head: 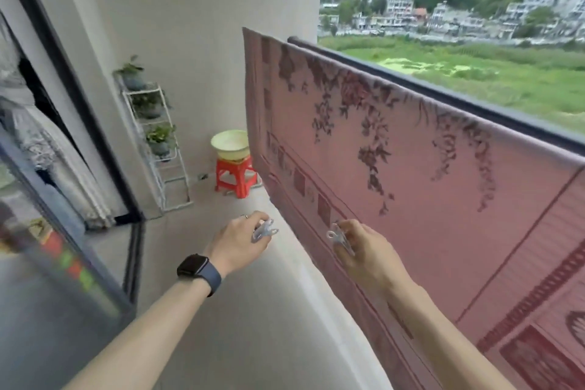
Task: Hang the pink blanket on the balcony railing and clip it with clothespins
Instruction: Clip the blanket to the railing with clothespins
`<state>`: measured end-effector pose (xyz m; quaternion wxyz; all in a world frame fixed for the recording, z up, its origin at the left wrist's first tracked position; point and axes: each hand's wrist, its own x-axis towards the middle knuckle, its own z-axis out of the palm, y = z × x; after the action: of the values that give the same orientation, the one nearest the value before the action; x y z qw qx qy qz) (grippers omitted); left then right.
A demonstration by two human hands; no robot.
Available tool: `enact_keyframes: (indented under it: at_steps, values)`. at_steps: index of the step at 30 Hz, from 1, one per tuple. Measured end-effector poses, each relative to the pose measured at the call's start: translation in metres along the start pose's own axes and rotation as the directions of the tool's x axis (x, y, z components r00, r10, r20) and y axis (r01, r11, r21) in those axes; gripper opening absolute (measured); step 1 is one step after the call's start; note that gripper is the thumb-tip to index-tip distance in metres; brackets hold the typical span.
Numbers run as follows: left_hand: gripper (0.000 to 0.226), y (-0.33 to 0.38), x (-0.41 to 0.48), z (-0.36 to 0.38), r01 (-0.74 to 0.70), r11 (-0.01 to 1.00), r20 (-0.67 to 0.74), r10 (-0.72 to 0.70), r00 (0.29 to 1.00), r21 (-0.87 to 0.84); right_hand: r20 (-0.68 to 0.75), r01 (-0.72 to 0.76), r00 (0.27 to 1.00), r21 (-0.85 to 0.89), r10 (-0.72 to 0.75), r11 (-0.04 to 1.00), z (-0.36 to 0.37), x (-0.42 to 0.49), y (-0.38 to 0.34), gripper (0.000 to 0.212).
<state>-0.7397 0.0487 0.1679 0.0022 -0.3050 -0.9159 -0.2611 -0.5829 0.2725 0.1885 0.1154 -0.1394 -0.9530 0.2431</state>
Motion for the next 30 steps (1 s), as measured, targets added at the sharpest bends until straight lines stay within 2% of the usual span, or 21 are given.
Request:
enact_keyframes:
  at_steps: [8,13,19,24,30]
  values:
    - [0.030,-0.063,0.174,-0.082,0.055,0.998,-0.180,-0.050,0.982,0.021,-0.014,0.160,0.987,0.044,-0.160,0.986,0.027,0.229,-0.039,0.028]
    - [0.028,-0.110,0.265,-0.127,0.106,0.993,-0.210,-0.094,0.973,0.051,-0.009,0.232,0.973,0.063,-0.232,0.971,0.042,0.366,-0.075,0.025]
    - [0.027,-0.209,0.379,-0.161,0.189,0.977,-0.247,-0.159,0.956,0.100,0.023,0.288,0.957,0.034,-0.289,0.957,0.077,0.518,-0.120,0.025]
    - [0.028,-0.303,0.492,-0.182,0.126,0.987,-0.216,-0.104,0.971,0.095,-0.003,0.325,0.946,-0.033,-0.325,0.945,0.113,0.641,-0.169,0.025]
    - [0.031,-0.400,0.635,-0.224,0.036,0.991,-0.200,-0.010,0.980,0.127,-0.051,0.279,0.958,-0.088,-0.284,0.956,0.156,0.786,-0.226,0.026]
